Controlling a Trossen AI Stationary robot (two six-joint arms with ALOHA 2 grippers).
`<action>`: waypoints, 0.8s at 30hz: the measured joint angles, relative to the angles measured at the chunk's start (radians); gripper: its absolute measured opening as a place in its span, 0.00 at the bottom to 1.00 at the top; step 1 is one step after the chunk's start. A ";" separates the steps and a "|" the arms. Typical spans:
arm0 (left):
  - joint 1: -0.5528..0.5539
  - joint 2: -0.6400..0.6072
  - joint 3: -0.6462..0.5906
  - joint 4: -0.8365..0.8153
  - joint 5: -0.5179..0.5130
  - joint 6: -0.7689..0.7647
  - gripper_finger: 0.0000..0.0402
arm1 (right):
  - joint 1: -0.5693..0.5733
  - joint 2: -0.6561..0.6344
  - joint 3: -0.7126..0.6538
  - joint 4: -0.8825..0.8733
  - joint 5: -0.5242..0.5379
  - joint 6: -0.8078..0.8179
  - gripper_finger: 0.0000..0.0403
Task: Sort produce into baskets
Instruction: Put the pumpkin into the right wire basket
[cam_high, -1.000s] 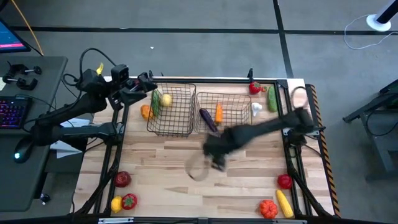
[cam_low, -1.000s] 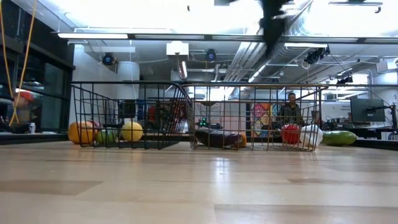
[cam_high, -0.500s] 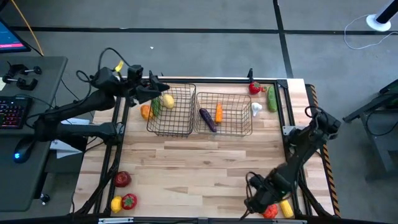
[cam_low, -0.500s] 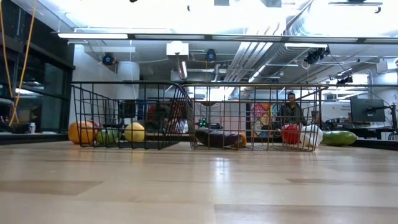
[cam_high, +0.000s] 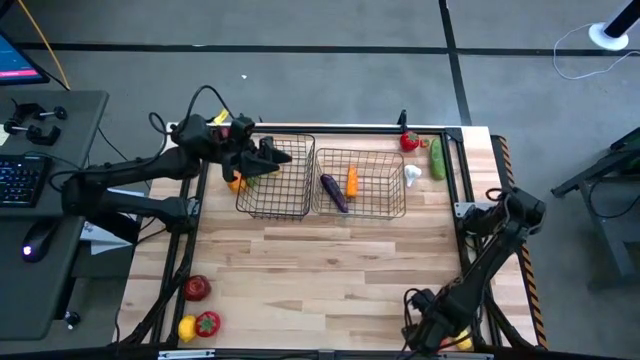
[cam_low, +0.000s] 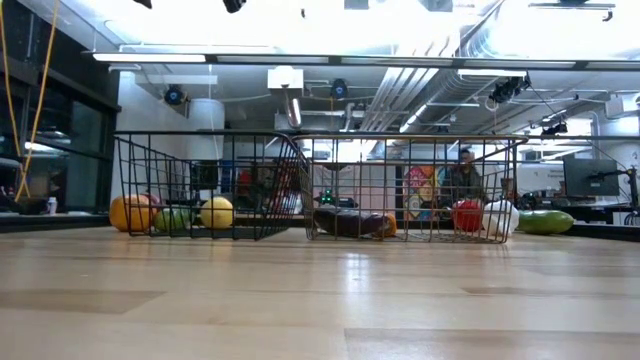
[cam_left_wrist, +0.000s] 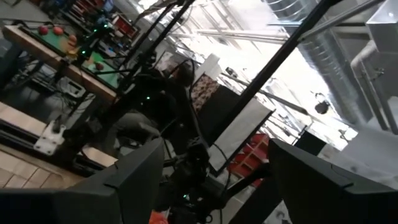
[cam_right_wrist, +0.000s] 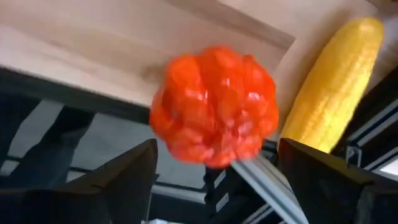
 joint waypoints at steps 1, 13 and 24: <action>-0.004 0.002 0.000 0.006 0.000 0.000 0.69 | 0.000 0.010 0.000 0.000 0.000 0.000 0.81; -0.010 0.004 0.000 0.007 -0.012 0.000 0.69 | -0.003 0.088 0.006 -0.008 -0.046 -0.026 0.81; -0.010 0.004 0.000 0.005 -0.012 0.002 0.69 | -0.011 0.132 0.007 -0.018 -0.103 -0.037 0.81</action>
